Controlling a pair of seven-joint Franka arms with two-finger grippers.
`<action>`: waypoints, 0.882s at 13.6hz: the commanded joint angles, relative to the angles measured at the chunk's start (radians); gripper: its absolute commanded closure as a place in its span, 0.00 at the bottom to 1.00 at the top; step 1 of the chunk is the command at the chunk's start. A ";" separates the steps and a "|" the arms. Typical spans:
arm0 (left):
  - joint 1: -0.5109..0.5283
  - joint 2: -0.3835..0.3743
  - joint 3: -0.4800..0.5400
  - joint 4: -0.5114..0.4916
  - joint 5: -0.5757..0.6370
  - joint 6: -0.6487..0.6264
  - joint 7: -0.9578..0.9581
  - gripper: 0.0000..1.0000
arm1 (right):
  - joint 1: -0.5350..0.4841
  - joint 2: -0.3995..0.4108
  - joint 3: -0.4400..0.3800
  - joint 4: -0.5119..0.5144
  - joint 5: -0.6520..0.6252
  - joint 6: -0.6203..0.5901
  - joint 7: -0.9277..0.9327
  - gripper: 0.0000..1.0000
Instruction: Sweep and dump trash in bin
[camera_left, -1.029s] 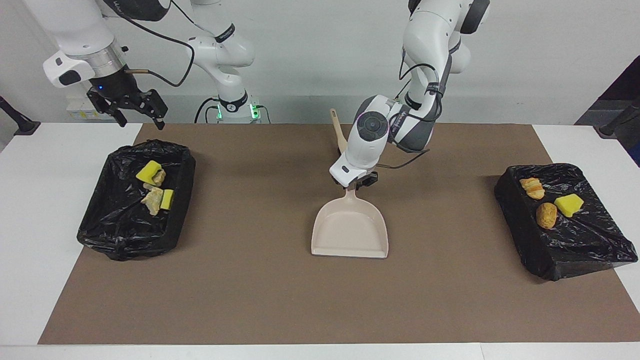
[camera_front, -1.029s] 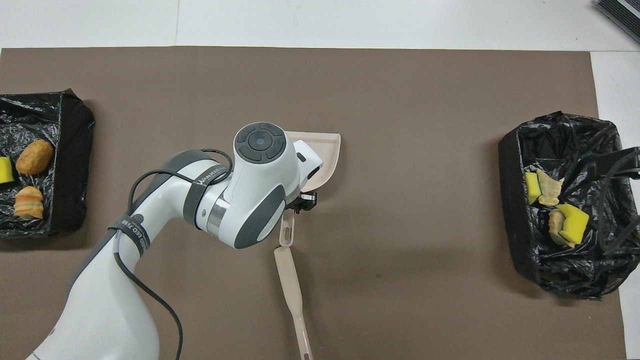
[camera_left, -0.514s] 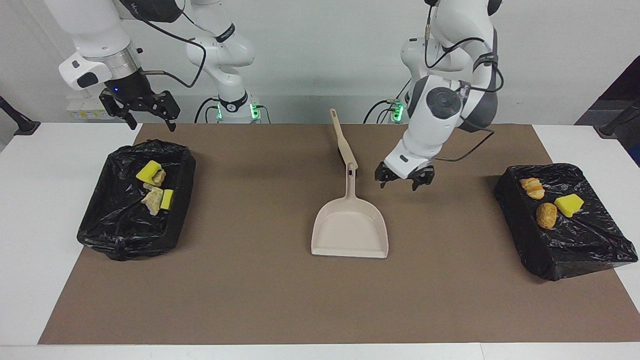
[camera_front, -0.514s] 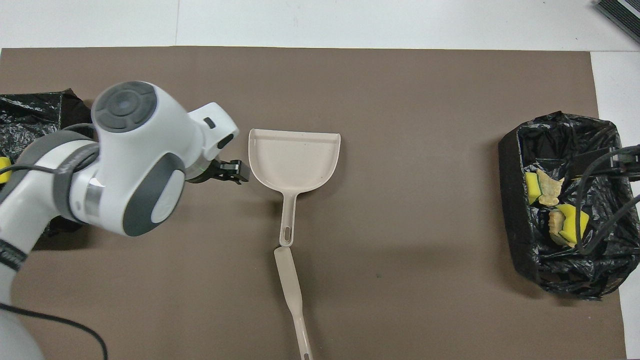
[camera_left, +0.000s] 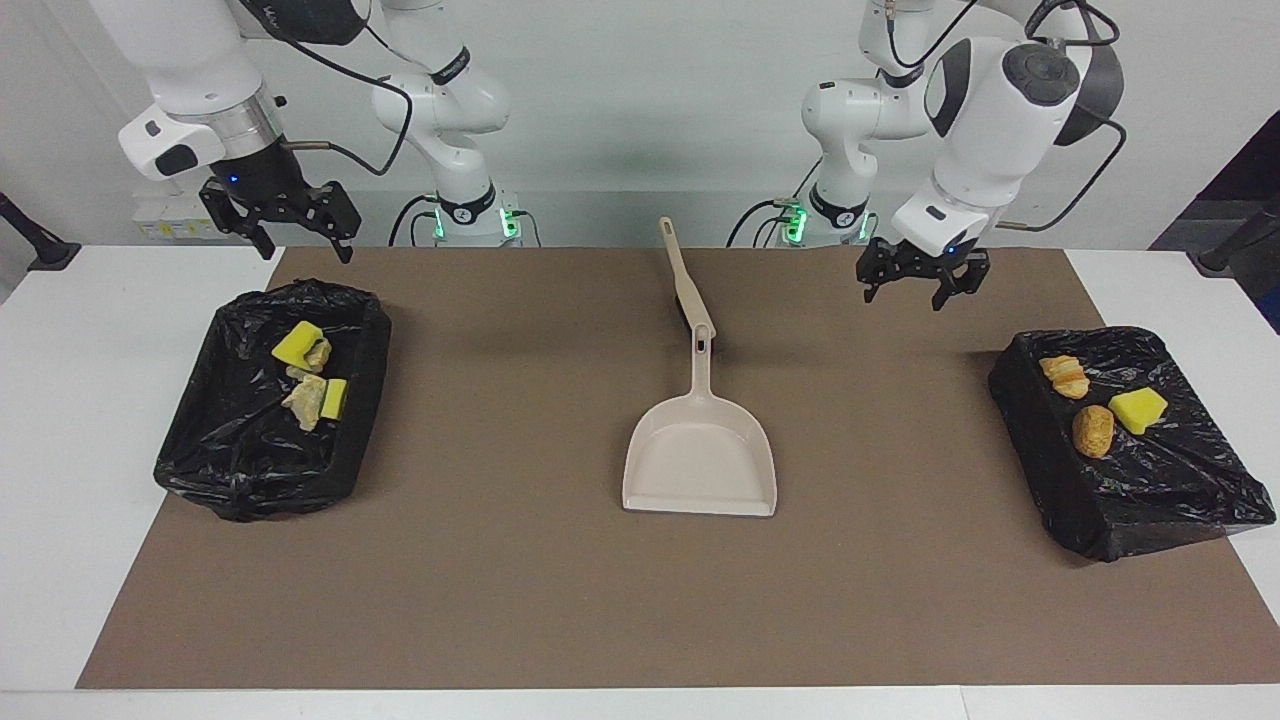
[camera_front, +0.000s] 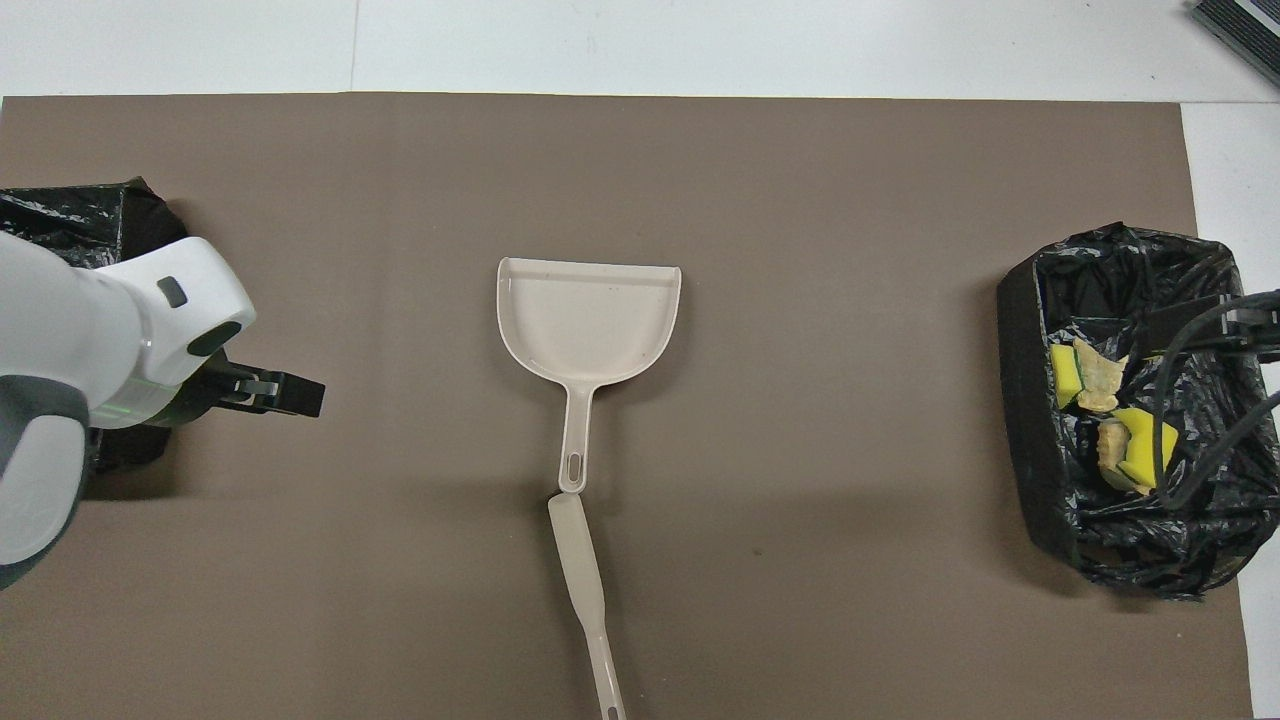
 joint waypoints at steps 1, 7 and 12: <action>0.034 0.025 -0.005 0.143 0.028 -0.110 0.057 0.00 | -0.002 -0.023 0.000 -0.026 -0.003 0.015 0.009 0.00; 0.061 0.155 -0.005 0.407 0.039 -0.289 0.097 0.00 | -0.002 -0.023 0.000 -0.025 -0.003 0.015 0.010 0.00; 0.061 0.152 -0.003 0.407 0.036 -0.276 0.097 0.00 | -0.002 -0.023 0.000 -0.026 -0.003 0.015 0.010 0.00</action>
